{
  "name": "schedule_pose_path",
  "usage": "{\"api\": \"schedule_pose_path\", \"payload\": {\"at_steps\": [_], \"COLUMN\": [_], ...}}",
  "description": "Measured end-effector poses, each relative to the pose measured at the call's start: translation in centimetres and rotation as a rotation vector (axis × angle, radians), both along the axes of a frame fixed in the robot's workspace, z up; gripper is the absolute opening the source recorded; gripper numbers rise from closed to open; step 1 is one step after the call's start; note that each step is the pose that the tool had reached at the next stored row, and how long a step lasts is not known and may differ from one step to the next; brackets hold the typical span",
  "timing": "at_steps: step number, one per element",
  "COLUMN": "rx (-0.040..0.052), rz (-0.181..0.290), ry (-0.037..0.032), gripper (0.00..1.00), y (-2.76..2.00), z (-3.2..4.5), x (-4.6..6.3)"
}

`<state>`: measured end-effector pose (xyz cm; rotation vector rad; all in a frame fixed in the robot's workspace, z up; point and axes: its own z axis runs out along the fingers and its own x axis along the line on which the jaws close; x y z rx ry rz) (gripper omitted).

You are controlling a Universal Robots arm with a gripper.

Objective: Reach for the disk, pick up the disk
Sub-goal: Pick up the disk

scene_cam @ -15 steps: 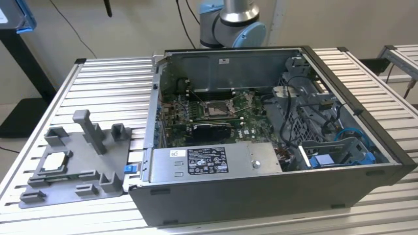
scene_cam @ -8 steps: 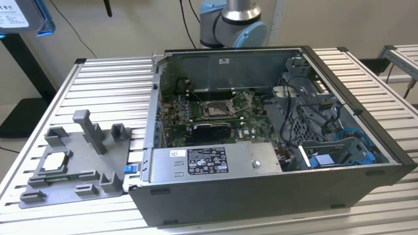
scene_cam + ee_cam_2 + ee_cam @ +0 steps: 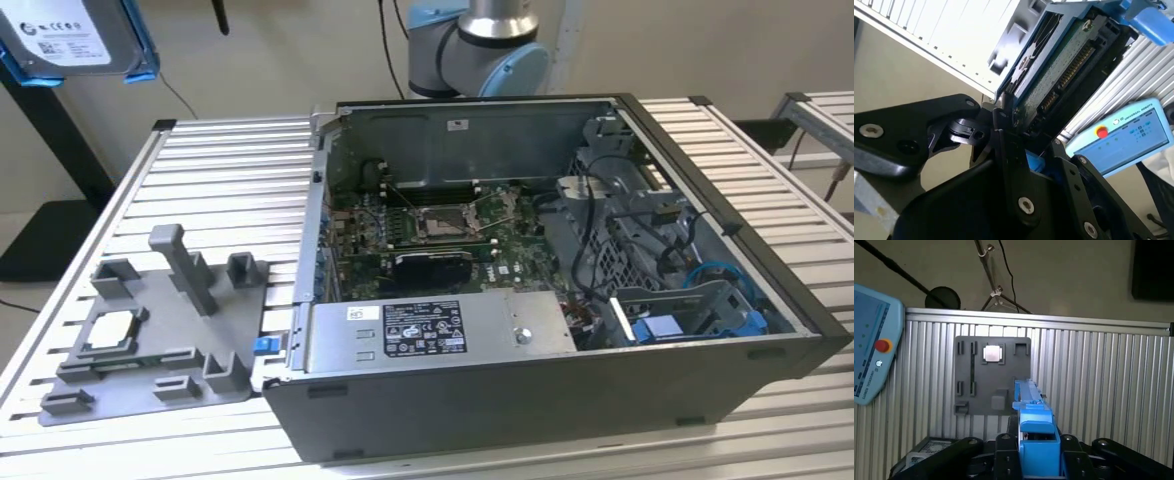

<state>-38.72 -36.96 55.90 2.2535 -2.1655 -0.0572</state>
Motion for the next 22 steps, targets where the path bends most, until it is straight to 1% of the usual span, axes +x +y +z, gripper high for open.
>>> {"api": "schedule_pose_path", "payload": {"at_steps": [18,19,22], "rx": [0.0000,0.0000,0.0000], "rz": [0.000,0.000,0.000], "ry": [0.0000,0.0000,0.0000], "gripper": [0.00,0.00,0.00], "y": [0.00,0.00,0.00], "z": [-1.81,-1.97,-2.27], "x": [8.1,8.9,10.2]}}
